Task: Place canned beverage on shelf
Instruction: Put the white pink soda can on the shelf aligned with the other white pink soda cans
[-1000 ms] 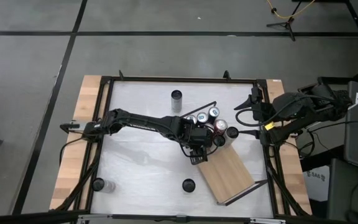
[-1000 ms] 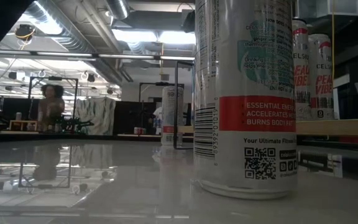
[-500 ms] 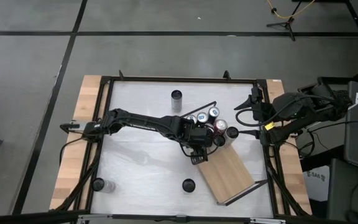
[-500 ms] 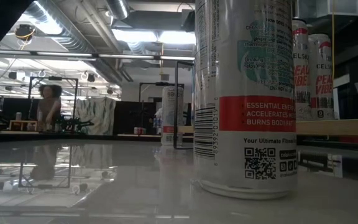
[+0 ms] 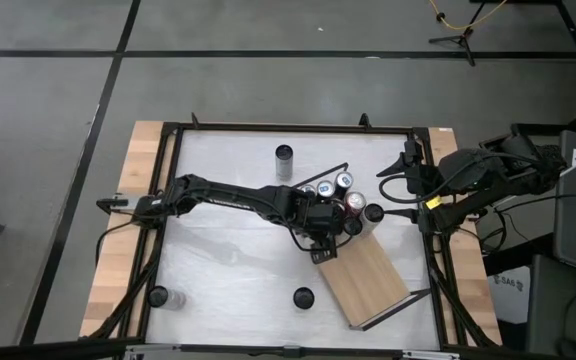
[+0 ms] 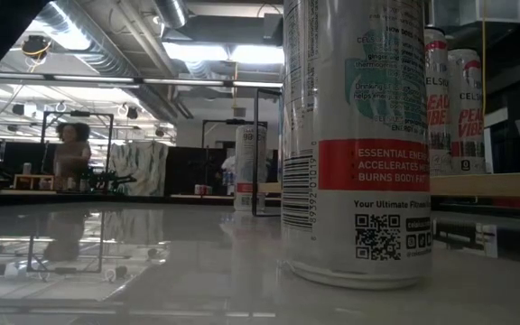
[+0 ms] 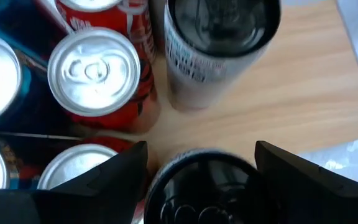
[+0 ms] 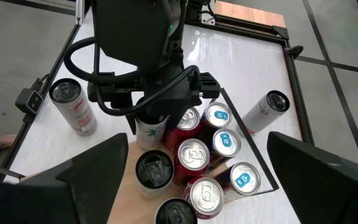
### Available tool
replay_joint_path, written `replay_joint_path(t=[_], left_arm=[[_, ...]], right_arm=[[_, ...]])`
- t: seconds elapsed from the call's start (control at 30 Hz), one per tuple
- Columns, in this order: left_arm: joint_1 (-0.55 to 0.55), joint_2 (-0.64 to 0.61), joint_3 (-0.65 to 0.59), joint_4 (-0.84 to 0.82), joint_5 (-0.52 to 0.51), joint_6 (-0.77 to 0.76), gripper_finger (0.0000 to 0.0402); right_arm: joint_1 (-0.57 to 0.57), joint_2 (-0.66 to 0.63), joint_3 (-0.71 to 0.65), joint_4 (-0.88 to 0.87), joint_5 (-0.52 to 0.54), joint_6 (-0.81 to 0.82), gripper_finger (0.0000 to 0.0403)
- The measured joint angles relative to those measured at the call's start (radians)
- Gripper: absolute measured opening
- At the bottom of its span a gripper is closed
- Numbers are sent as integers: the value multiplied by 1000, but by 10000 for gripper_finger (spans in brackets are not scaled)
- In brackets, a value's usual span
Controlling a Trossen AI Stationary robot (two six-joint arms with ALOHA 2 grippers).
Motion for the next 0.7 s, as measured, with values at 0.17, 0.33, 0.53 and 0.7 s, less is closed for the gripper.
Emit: replay_joint_path(t=[0.17, 0.33, 0.53, 0.7], left_arm=[[0, 0, 0, 29, -1, 0, 288], [0, 0, 0, 49, -25, 0, 288], [-1, 0, 0, 93, -25, 1, 288], [0, 0, 1, 114, -25, 2, 288]], right_arm=[[0, 0, 0, 0, 0, 0, 374], [0, 0, 0, 0, 0, 0, 374], [0, 0, 0, 0, 0, 0, 374], [0, 0, 0, 0, 0, 0, 374]])
